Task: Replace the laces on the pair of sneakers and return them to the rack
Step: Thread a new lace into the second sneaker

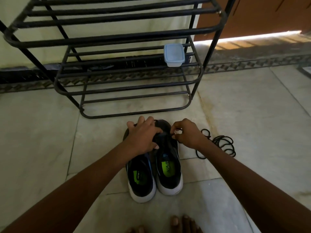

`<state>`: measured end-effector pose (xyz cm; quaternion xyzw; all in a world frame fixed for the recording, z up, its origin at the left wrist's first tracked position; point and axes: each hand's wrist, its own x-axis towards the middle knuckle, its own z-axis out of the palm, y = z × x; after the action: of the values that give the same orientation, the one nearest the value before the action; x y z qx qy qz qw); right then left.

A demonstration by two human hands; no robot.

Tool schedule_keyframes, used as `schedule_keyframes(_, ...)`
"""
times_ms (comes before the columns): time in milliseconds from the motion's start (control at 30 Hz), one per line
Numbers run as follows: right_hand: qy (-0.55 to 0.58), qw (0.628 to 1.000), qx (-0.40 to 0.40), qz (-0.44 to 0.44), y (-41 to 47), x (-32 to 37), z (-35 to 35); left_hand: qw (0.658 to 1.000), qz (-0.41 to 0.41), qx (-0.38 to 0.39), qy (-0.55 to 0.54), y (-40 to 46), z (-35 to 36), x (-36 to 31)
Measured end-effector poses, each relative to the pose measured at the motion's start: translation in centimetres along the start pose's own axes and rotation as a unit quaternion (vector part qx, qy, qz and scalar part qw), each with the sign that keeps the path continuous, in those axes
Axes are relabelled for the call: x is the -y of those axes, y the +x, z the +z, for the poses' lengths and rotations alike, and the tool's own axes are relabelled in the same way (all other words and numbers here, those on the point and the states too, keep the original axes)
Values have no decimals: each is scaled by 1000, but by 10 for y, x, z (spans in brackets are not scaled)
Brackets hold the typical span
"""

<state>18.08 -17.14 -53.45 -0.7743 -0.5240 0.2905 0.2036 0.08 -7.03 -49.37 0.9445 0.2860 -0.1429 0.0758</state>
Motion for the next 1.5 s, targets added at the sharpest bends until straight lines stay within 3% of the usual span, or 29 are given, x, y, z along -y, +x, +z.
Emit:
schedule_keyframes(133, -18, 1000, 4, 9, 1, -9, 17, 1000, -10, -12, -6, 1, 12, 1)
schedule_keyframes(367, -44, 996, -39, -72, -14, -8, 34, 998, -40, -25, -29, 2, 31, -1)
schedule_keyframes(933, 62, 986, -144, -61, -22, -19, 33, 998, -51, -39, -26, 3, 40, -1)
schedule_keyframes(1267, 52, 984, -166, -48, -21, -23, 30, 998, -46, -34, -26, 5, 42, 2)
schedule_keyframes(1500, 56, 972, -228, -28, -23, -21, 21, 996, -57, -57, -39, -2, 39, 3)
